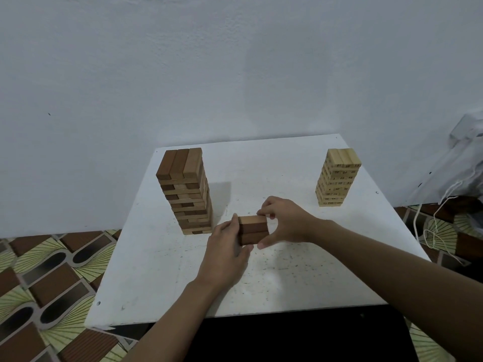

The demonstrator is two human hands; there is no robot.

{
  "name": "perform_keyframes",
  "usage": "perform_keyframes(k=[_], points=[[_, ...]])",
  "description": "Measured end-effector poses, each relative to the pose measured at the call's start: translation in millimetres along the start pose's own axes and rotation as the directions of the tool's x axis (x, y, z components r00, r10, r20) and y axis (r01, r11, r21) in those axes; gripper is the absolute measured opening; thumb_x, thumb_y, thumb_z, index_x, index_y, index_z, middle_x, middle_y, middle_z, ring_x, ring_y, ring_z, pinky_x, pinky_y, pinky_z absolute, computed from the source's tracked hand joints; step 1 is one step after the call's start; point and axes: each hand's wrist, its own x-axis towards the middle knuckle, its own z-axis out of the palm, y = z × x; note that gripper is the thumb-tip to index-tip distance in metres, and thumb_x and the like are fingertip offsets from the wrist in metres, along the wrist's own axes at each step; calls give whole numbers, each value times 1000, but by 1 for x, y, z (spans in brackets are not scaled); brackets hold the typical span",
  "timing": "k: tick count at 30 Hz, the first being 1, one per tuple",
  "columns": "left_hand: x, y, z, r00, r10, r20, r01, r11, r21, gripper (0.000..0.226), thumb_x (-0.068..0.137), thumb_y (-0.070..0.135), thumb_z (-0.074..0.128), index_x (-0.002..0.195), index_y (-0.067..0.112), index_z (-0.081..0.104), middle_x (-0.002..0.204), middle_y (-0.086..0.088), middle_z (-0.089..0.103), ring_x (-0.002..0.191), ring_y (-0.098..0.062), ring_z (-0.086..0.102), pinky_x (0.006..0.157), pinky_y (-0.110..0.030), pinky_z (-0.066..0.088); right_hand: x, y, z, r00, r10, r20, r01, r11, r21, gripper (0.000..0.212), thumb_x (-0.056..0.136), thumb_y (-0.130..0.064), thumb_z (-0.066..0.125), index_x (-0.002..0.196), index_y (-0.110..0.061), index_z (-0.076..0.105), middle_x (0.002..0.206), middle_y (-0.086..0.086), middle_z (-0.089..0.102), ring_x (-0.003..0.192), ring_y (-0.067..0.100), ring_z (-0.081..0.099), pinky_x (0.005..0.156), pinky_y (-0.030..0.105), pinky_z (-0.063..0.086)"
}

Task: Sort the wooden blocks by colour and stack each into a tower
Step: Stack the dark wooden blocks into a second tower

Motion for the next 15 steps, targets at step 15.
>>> perform_keyframes(k=[15], points=[[11,4,-15,978,115,176,-128,990,66,95,96,35,66,164,25,1,153,3,43,142,-17,29,109,-33,33,1,-2,0,1000,-22,6,22,1000,7,55,64,-51,89,107,-21,73,101,-9,55,89,7,48,75,23,42]])
